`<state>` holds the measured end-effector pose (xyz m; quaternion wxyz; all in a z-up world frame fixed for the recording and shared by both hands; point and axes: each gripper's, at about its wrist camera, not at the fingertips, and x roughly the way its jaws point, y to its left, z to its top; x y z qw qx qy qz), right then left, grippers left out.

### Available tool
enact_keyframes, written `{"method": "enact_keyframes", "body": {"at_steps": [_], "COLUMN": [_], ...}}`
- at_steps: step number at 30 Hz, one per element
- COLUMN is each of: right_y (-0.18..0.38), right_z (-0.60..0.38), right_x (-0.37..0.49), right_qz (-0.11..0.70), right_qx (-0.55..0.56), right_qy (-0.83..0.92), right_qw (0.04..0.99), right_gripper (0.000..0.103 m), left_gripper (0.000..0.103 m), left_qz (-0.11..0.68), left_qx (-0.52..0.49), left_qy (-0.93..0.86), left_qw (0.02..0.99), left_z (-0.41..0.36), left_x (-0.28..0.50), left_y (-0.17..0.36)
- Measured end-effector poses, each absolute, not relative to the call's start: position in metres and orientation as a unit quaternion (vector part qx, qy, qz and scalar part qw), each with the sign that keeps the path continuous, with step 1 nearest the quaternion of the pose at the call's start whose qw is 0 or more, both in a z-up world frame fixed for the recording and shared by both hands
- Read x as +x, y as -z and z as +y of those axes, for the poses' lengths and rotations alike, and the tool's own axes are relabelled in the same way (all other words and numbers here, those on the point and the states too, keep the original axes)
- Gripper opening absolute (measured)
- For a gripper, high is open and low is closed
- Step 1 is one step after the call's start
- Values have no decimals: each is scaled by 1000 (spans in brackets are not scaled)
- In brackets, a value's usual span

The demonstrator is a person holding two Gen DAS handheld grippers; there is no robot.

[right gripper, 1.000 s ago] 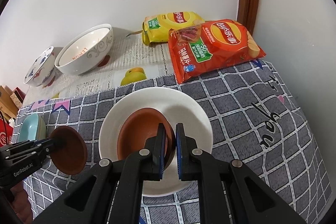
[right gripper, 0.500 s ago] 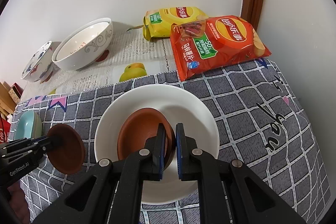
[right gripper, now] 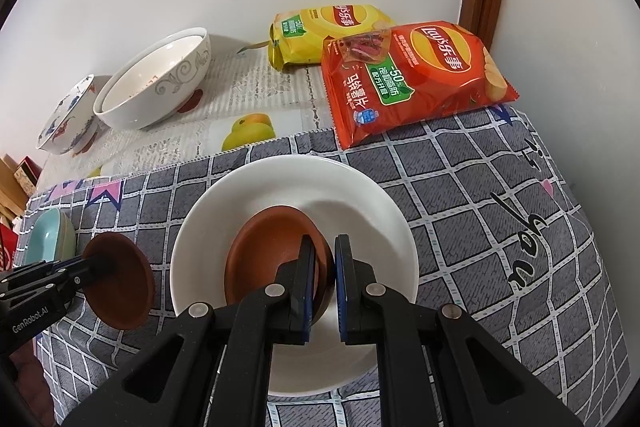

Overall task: Organize plates and bowls
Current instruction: 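Set the brown bowl down inside the white bowl and open the right tool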

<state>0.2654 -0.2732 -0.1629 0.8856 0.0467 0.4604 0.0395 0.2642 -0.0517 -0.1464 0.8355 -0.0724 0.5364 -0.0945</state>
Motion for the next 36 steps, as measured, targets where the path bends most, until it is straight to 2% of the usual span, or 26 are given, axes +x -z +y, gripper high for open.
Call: {"method": "enact_keyframes", "body": {"at_steps": [20,36], "right_y": [169,173], "right_z": [-273,-259], "right_x": [272,278], "right_qz": [471,482], "right_qx": [39,-21], "right_qy": [-36,-12], "right_qw": [881,876], "right_gripper": [9,9], "left_gripper": [9,9], "left_qz": [536,540], "left_qx": [-73,-74], "left_qy": [95,83], "left_qw": [836,834], "left_z": [-51,-46], "left_x": [265,266], "left_y": [147,147]}}
